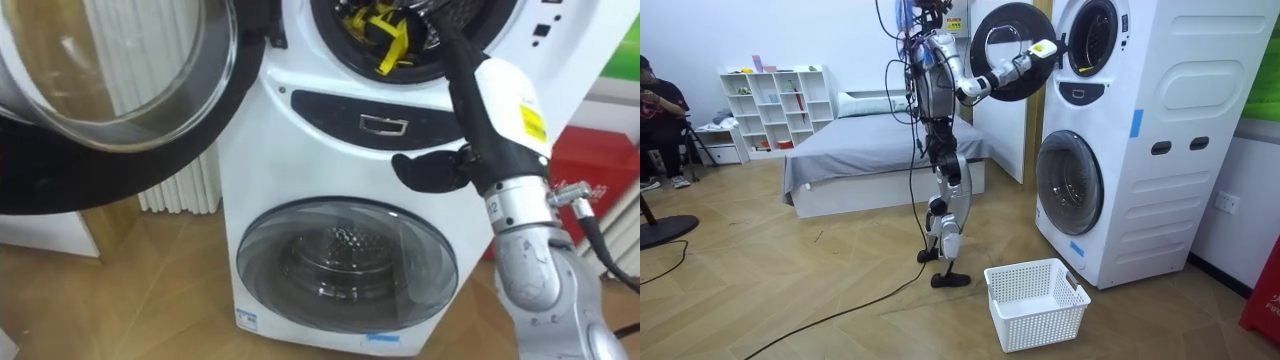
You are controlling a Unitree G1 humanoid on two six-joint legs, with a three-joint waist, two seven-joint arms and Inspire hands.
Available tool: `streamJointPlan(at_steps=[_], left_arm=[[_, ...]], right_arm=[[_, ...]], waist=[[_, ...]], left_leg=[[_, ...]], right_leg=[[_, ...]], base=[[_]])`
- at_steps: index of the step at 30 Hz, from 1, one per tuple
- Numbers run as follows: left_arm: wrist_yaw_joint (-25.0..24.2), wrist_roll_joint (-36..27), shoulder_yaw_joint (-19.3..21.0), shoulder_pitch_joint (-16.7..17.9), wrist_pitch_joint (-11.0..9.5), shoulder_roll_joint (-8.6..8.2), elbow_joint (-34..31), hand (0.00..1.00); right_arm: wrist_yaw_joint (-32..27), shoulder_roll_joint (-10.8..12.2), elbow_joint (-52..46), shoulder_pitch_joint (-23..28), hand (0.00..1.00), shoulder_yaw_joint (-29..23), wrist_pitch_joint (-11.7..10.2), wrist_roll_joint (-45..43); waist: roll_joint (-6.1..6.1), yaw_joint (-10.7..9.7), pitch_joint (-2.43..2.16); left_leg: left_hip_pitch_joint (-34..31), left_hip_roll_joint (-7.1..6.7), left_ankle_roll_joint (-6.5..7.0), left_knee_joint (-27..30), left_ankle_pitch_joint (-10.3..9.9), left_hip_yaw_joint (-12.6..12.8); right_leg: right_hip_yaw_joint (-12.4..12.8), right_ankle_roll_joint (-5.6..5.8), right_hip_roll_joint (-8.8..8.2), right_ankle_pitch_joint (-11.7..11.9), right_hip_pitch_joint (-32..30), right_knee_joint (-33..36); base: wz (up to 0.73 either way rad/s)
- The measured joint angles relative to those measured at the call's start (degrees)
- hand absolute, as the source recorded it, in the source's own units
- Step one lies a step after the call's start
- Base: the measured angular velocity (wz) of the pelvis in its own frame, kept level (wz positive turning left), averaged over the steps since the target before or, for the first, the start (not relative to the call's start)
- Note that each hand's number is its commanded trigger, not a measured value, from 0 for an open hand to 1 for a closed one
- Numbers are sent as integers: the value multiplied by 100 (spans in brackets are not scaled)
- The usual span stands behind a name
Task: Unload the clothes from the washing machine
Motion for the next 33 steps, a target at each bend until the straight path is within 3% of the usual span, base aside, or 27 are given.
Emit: streamJointPlan(at_steps=[5,12,15,16,17,18,20,21,22,23,24,25,26,27,28,29,30,31,32,33], left_arm=[[-79,3,-2,20,17,18,-3,0],[-82,1,-1,20,18,129,-10,0],[-88,17,-11,25,21,159,-11,0],[-88,75,-12,8,18,173,-7,0],[-87,135,-4,16,17,189,-6,0],[-84,143,-17,46,23,189,-12,0],[-81,176,-22,165,60,198,-39,0],[-79,177,-20,212,64,200,-39,0],[-81,179,-20,297,65,191,-39,0],[-83,185,-11,373,72,208,-40,0],[-90,191,-11,407,74,219,-43,0],[-129,192,-25,447,73,213,-66,0],[-207,232,-63,481,75,194,-130,0],[-263,308,-114,523,67,191,-227,0],[-266,354,-115,524,51,189,-239,0],[-263,374,-109,528,49,205,-252,0],[-262,376,-110,536,48,220,-252,0],[-256,397,-108,609,41,284,-256,0],[-257,428,-112,653,24,310,-258,0],[-257,437,-111,658,22,305,-269,0]], right_arm=[[-5,-1,646,-348,0,6,104,0],[-112,-2,867,-456,0,166,100,103],[-113,0,1323,-483,0,291,99,75],[-113,1,1466,-483,0,308,109,63],[-113,0,1513,-483,0,294,104,57],[-123,-1,1532,-484,0,286,101,57],[-210,0,1710,-486,0,318,75,6],[-227,-2,1746,-487,0,329,58,-9],[-330,-2,1794,-489,0,326,-2,-66],[-464,-2,1850,-489,0,325,-79,-52],[-511,-3,1877,-493,0,329,-84,-51],[-589,-40,1907,-495,0,327,-71,-41],[-598,-85,1928,-503,0,307,-68,-16],[-600,-93,1951,-539,0,287,-63,0],[-602,-103,1989,-579,0,288,-69,-3],[-602,-124,2068,-680,0,293,-72,3],[-605,-136,2072,-699,0,293,-72,12],[-613,-132,2074,-685,0,327,-70,21],[-629,-142,2041,-688,0,339,-69,19],[-662,-153,2028,-690,0,339,-67,20]], waist=[[-35,108,-11],[-51,201,-5],[-89,322,20],[-142,331,51],[-200,316,81],[-209,340,82],[-180,517,111],[-164,573,114],[-87,580,123],[-67,567,124],[-85,582,114],[-112,529,115],[-119,454,114],[-116,518,113],[-113,585,112],[-76,627,106],[-41,628,101],[-81,671,56],[-131,632,7],[-142,614,2]], left_leg=[[-29,-2,0,19,0,-60],[-76,0,0,54,0,-187],[-81,2,-1,121,-1,-270],[-154,1,-8,265,-10,-341],[-306,3,-33,563,-84,-350],[-408,21,-49,776,-158,-345],[-897,152,-101,2153,-338,-325],[-1069,196,-103,2573,-334,-344],[-1436,331,-95,3363,-303,-431],[-1749,412,-100,3965,-173,-493],[-1877,393,-84,4151,-107,-556],[-2078,276,-73,4156,-144,-634],[-2323,62,-34,3906,-168,-625],[-2511,-153,-28,3427,-163,-577],[-2563,-236,-28,3084,-133,-525],[-2621,-348,-18,2243,-6,-443],[-2629,-372,74,1929,204,-440],[-2590,-424,120,1606,637,-423],[-2459,-466,267,1470,822,-320],[-2400,-499,316,1455,850,-287]], right_leg=[[-43,0,-3,0,1,-6],[-145,-6,-2,-4,6,-24],[-171,-12,-1,-9,36,36],[-222,-23,-13,-28,9,103],[-285,-50,-34,-121,-40,215],[-286,-62,-33,-200,-85,310],[-268,-157,-5,-469,-211,793],[-269,-192,6,-539,-221,876],[-279,-254,50,-726,-227,1097],[-284,-342,114,-919,-259,1336],[-261,-386,123,-993,-263,1437],[-203,-451,156,-1069,-263,1524],[-175,-483,155,-1106,-244,1529],[-30,-488,152,-1126,-232,1529],[44,-483,146,-1133,-220,1525],[78,-471,140,-1157,-177,1480],[82,-461,145,-1191,-170,1480],[227,-418,107,-1284,-129,1497],[336,-315,62,-1333,-107,1483],[344,-290,21,-1347,-54,1458]], base=[[4],[8],[4],[22],[23],[7],[-19],[-13],[12],[23],[47],[59],[53],[19],[-19],[-24],[-38],[-42],[-45],[-38]])
